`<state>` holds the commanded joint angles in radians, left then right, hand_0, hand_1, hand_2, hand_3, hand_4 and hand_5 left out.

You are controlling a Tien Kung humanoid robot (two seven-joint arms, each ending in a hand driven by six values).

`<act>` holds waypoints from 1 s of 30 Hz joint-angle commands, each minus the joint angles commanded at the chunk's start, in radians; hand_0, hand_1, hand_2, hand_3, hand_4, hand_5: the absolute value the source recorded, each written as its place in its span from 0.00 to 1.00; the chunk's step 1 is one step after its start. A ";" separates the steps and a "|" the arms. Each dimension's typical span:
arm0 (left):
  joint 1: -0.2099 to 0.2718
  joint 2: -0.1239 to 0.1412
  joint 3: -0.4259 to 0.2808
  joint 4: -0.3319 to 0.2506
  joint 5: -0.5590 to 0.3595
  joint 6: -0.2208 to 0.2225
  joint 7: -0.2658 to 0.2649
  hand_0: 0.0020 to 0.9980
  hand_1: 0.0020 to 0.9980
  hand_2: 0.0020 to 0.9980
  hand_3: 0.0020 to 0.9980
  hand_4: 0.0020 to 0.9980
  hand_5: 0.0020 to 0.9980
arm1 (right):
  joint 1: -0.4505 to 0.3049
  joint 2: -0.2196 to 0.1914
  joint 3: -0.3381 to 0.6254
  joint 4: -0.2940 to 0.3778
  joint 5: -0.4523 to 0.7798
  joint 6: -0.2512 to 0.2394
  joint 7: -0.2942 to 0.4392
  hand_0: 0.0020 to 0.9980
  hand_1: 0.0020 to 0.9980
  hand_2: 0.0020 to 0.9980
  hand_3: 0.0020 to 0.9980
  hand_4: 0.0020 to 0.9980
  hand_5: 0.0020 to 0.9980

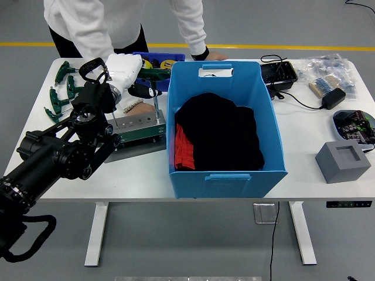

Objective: Lift tool from toolbox,place it in box,lift tool from toolbox,place it in box

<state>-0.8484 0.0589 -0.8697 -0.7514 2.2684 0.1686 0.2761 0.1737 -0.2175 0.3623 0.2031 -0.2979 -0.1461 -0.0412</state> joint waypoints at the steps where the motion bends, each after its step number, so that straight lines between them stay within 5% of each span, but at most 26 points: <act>1: -0.001 -0.001 0.000 0.005 -0.006 0.002 0.000 0.27 0.22 0.24 0.30 1.00 0.59 | 0.001 0.000 -0.001 0.000 0.001 0.000 0.000 0.67 0.65 0.73 0.58 0.77 0.72; 11: -0.015 -0.014 -0.004 0.041 -0.089 0.031 -0.002 0.26 0.21 0.23 0.29 1.00 0.62 | 0.011 -0.003 -0.006 0.001 0.005 0.001 0.001 0.67 0.65 0.73 0.58 0.77 0.72; 12: -0.016 -0.015 -0.004 0.045 -0.095 0.034 -0.002 0.24 0.16 0.18 0.22 1.00 0.69 | 0.012 -0.003 -0.006 0.001 0.005 0.001 0.001 0.67 0.65 0.73 0.58 0.77 0.72; 30: -0.039 -0.018 0.043 0.107 -0.151 0.120 -0.028 0.18 0.07 0.07 0.08 1.00 0.72 | 0.021 -0.005 -0.008 0.001 0.003 0.001 0.003 0.67 0.65 0.73 0.58 0.77 0.72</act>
<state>-0.8869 0.0407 -0.8270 -0.6448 2.1175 0.2890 0.2478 0.1949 -0.2226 0.3547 0.2041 -0.2950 -0.1452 -0.0387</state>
